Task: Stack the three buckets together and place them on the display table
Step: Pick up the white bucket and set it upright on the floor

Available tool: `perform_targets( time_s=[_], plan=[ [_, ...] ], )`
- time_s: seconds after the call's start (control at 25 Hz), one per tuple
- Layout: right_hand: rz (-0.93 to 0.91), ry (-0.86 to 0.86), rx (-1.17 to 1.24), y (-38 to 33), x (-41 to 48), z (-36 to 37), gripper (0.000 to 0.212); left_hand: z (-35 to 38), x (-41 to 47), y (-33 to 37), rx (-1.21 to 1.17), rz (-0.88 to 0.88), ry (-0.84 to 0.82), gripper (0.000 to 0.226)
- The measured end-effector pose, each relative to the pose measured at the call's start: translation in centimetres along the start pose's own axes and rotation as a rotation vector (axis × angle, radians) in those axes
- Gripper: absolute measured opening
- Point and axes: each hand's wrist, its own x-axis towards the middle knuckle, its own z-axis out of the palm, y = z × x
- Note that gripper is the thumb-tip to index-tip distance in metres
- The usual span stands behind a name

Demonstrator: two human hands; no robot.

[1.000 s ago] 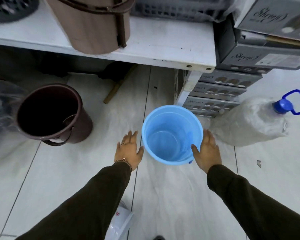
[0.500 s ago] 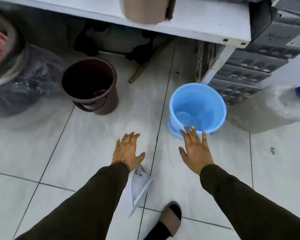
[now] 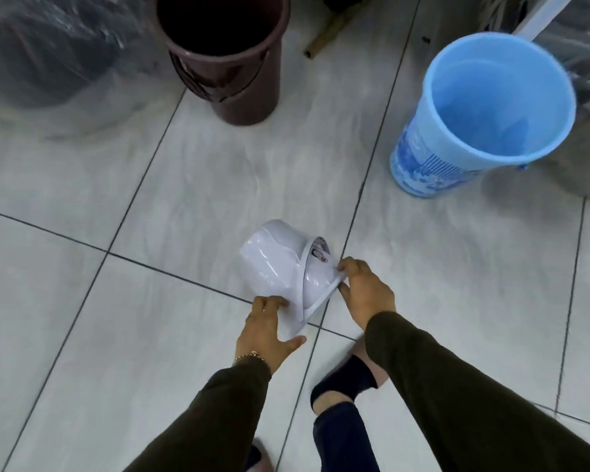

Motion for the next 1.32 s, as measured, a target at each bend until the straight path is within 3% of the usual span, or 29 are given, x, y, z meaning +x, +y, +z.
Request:
perform_targets(
  time_s=[0.16,0.32,0.44,0.56,0.76,0.88,1.0,1.12,1.24,1.32],
  plan=[
    [-0.085,0.149,-0.056,-1.5,1.4,-2.7,0.031,-0.9,1.5,2.8,-0.198,0.032,0.089,0.033],
    [-0.023,0.208,0.151,-3.2,5.6,-8.6,0.045,-6.2,5.6,6.4,-0.389,0.062,0.268,0.038],
    [0.057,0.112,0.207,-3.0,8.7,-10.6,0.078,-8.9,10.0,8.2,-0.747,-0.123,0.233,0.042],
    [0.062,0.006,0.222,-2.2,10.2,-10.4,0.088,-9.2,13.8,8.8,-1.047,-0.295,0.162,0.044],
    [-0.097,-0.029,0.244,-2.7,8.8,-9.1,0.086,-7.9,15.3,5.0,-0.93,-0.566,0.163,0.038],
    [-0.066,-0.06,0.299,-3.2,8.6,-9.9,0.081,-9.0,14.4,5.6,-0.562,-0.634,0.066,0.052],
    [0.147,-0.029,0.491,-2.3,8.5,-13.0,0.073,-11.5,14.2,9.2,-0.324,-0.487,0.194,0.08],
    [0.405,0.108,0.781,0.7,7.4,-17.3,0.065,-13.8,14.8,14.0,-0.138,-0.172,0.286,0.072],
    [0.621,0.534,0.898,4.7,6.2,-22.4,0.053,-14.3,16.1,21.0,-0.264,-0.014,0.092,0.06],
    [0.715,0.695,0.9,8.2,6.7,-25.8,0.054,-13.1,17.6,26.2,-0.435,0.012,-0.037,0.057]
  ],
)
